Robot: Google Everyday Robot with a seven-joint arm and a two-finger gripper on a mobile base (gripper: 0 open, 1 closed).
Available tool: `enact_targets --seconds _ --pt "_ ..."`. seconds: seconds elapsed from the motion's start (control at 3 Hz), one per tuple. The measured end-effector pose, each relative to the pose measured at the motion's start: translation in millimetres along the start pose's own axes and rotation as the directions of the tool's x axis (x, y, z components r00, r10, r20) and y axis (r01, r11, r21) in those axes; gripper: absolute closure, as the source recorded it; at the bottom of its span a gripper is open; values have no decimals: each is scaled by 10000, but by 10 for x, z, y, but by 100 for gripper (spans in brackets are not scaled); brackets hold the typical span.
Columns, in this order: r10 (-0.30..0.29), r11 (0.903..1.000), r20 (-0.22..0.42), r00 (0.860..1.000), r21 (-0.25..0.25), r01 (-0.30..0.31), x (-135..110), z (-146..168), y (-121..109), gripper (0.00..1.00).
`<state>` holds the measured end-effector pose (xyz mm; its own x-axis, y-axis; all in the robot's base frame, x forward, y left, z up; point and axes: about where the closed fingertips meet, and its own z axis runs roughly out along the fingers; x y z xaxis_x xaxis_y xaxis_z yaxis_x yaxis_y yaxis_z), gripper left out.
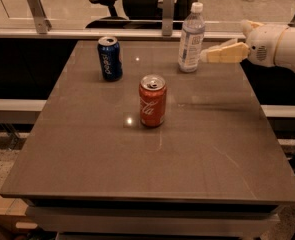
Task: Pick blue plastic bottle
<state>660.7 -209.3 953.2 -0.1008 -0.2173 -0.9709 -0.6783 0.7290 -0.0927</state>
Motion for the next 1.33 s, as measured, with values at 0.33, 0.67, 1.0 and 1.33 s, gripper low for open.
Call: enact_targets --seconds 0.33,0.67,1.0,1.33 --pt "247 9996 388 9989 -143 -241 43 194 8 0" --pt "487 9978 262 9985 -470 -474 154 406 63 0" --pt "687 9953 272 9973 -708 -666 227 589 57 0" --pt "675 9943 302 9973 -846 -647 214 712 4 0"
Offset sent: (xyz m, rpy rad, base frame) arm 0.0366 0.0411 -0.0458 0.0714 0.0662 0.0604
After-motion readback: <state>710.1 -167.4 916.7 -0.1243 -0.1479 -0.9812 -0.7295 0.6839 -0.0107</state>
